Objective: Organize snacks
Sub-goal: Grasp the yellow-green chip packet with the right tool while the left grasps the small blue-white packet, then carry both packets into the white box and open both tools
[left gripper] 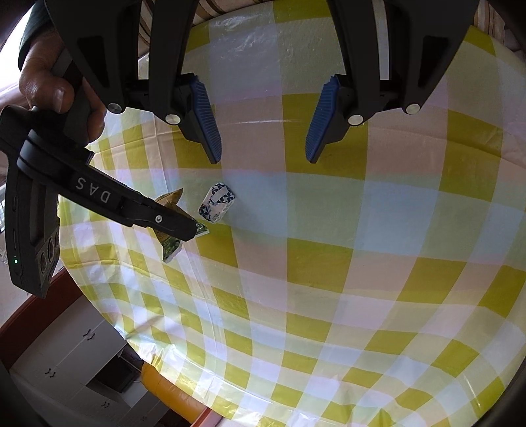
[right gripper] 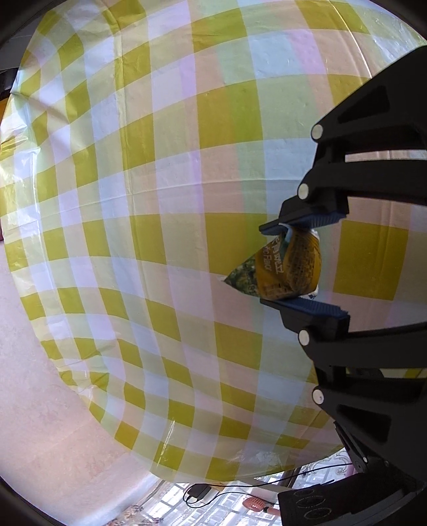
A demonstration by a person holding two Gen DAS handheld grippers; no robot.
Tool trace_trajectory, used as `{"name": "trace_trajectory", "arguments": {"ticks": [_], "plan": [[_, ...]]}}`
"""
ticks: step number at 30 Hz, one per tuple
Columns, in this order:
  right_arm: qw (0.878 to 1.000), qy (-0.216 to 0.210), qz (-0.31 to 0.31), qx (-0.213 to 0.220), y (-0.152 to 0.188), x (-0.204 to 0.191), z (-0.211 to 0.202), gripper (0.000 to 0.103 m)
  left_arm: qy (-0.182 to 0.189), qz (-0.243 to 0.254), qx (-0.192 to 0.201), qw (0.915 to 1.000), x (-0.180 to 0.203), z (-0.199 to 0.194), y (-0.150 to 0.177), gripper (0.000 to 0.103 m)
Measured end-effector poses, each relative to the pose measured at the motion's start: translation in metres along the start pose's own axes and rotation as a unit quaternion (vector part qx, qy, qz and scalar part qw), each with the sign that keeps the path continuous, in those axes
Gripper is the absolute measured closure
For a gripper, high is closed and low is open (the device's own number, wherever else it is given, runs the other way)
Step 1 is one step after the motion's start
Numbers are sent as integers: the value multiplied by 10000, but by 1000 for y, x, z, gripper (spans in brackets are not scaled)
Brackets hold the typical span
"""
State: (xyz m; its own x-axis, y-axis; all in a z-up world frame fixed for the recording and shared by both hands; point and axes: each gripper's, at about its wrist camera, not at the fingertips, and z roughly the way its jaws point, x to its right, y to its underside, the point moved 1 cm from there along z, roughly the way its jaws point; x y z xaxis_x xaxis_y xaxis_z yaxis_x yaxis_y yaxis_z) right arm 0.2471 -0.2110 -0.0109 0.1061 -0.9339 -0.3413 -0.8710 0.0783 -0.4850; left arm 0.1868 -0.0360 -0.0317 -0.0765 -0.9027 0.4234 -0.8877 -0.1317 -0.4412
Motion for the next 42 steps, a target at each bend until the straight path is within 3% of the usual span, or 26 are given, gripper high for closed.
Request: {"name": "trace_trajectory", "arguments": {"ticks": [11, 17, 21, 27, 34, 42], "plan": [[9940, 1065, 28, 257, 21, 35, -32, 66, 32, 986, -48, 9951, 42, 35, -20, 63], [9872, 1565, -108, 275, 36, 46, -46, 66, -276, 1535, -69, 9877, 58, 52, -25, 72], [9824, 1837, -180, 283, 46, 52, -55, 66, -576, 1870, -72, 9806, 66, 56, -25, 84], [9787, 2033, -130, 248, 62, 66, -69, 66, -1017, 2283, -78, 9682, 81, 54, -14, 84], [9757, 2171, 35, 290, 78, 84, -89, 66, -484, 2137, -185, 9755, 100, 39, 0, 84], [9720, 2317, 172, 335, 95, 100, -109, 66, -52, 2177, -304, 9755, 135, 30, 24, 84]]}}
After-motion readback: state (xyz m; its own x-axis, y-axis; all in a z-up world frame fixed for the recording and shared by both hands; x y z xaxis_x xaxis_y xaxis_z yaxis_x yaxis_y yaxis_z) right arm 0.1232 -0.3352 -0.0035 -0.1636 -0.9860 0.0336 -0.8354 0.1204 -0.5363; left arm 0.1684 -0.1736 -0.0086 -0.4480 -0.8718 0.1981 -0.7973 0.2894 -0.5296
